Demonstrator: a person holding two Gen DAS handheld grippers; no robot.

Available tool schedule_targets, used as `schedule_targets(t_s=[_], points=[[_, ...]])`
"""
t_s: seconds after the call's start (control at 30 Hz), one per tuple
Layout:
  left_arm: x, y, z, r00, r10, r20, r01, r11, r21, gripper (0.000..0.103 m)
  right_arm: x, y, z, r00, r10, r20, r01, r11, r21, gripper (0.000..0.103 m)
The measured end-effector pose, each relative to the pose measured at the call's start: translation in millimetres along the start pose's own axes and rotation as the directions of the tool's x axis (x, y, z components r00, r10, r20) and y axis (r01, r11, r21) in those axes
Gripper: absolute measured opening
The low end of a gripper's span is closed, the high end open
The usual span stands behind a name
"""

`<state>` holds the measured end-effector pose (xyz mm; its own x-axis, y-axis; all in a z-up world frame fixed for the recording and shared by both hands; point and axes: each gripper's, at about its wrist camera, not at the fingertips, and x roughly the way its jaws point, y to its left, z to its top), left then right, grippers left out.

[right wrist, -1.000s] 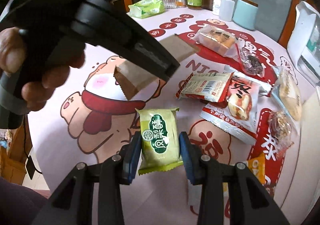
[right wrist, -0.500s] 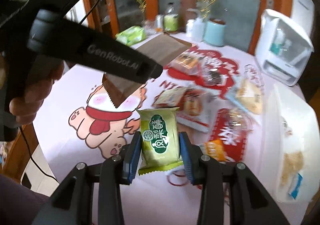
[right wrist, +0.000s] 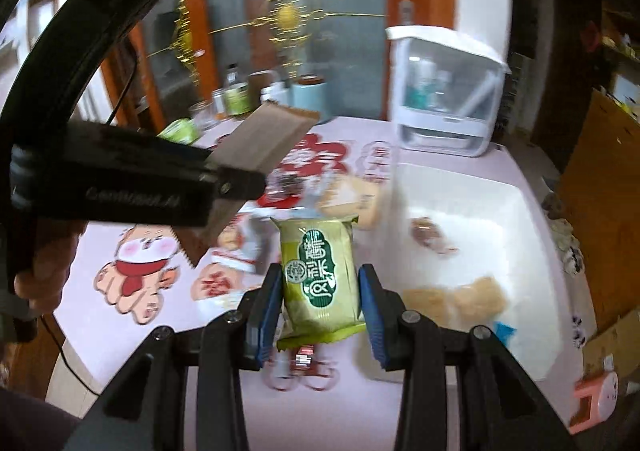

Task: Organize snacks
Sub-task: 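Lift both snacks and carry them toward the white tray, then lower both snacks into the white tray and open both grippers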

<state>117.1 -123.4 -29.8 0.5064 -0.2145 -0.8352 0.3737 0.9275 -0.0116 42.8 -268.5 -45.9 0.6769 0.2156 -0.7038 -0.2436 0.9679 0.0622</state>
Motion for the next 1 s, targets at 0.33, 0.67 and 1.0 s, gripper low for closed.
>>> schedule_targets(t_s=[0.33, 0.67, 1.0], points=[[47.1, -96.0, 41.8, 0.999, -0.022, -0.026, 0.022, 1.000, 0.006, 0.054, 8.0, -115.3, 12.4, 0.997, -0.080, -0.017, 0.081, 0.993, 0.080, 0.038], [120.6, -148.7, 80.1, 0.995, 0.014, -0.095, -0.015, 1.000, -0.014, 0.054, 66.1, -197.4, 51.6, 0.990, -0.124, -0.069, 0.133, 0.978, 0.160, 0.039], [196.6, -153.9, 91.8, 0.976, 0.086, -0.199, -0.096, 0.995, -0.042, 0.054, 145.7, -223.6, 47.9, 0.969, -0.136, -0.207, 0.178, 0.964, 0.200, 0.039]])
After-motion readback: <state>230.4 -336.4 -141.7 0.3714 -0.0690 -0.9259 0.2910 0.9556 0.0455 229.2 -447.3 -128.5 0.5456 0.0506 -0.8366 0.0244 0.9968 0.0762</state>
